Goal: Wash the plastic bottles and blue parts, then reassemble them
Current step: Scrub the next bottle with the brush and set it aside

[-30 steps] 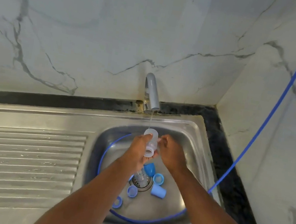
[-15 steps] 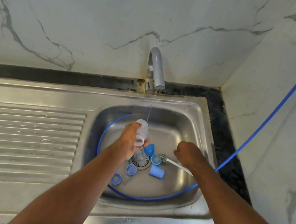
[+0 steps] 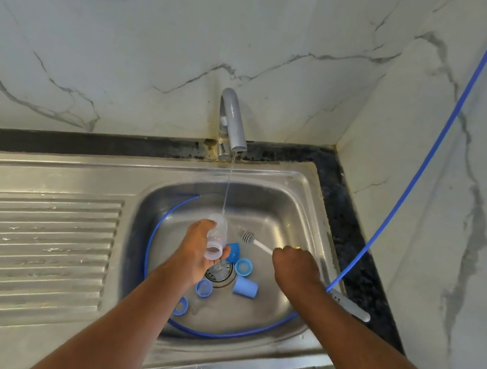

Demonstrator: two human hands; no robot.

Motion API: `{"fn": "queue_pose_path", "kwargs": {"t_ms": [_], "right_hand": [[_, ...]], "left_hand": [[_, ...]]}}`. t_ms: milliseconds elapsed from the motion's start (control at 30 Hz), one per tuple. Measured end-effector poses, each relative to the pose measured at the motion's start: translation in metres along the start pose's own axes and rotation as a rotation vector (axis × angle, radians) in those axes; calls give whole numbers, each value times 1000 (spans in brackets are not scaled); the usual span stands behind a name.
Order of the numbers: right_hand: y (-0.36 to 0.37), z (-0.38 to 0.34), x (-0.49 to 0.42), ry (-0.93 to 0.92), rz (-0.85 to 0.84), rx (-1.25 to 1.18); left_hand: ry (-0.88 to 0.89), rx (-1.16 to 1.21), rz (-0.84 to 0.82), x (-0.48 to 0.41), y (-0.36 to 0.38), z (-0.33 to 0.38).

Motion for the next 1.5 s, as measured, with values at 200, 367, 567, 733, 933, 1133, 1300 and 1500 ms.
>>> {"fn": "queue_pose_path", "kwargs": {"t_ms": [200,367,567,733,933,1133,1300,1500], "right_hand": [[-38,44,1,257,194,-76],[-40,92,-2,525,133,-137],[-32,112,-3,593,75,-320],[-33,115,-6,667,15,-331],[-21,123,-3,643,8,-353],[-27,121,-3,678,63,-449],[-48,109,-17,653,87,-352],[-74,56,-41,340,232,-389]], "left_hand": [[-6,-30,-77,21,22,-3],[-57,20,-106,27,29,-10],[-98,46,-162,33,45,-26],[-125,46,-203,43,61,-38],[-128,22,-207,49,72,-45],[-127,14,-216,51,75,-42],[-104,-7,-221,45,70,-28],[-34,-134,-130,23,47,-2]]}}
Point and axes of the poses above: each hand's wrist, its own x-axis away from the middle knuckle, its own y-axis out of the palm, z = x × y, the point moved 2 cm from there along -x, towards the middle knuckle, and after that the axes turned 4 degrees about z, right-handed, at the moved point
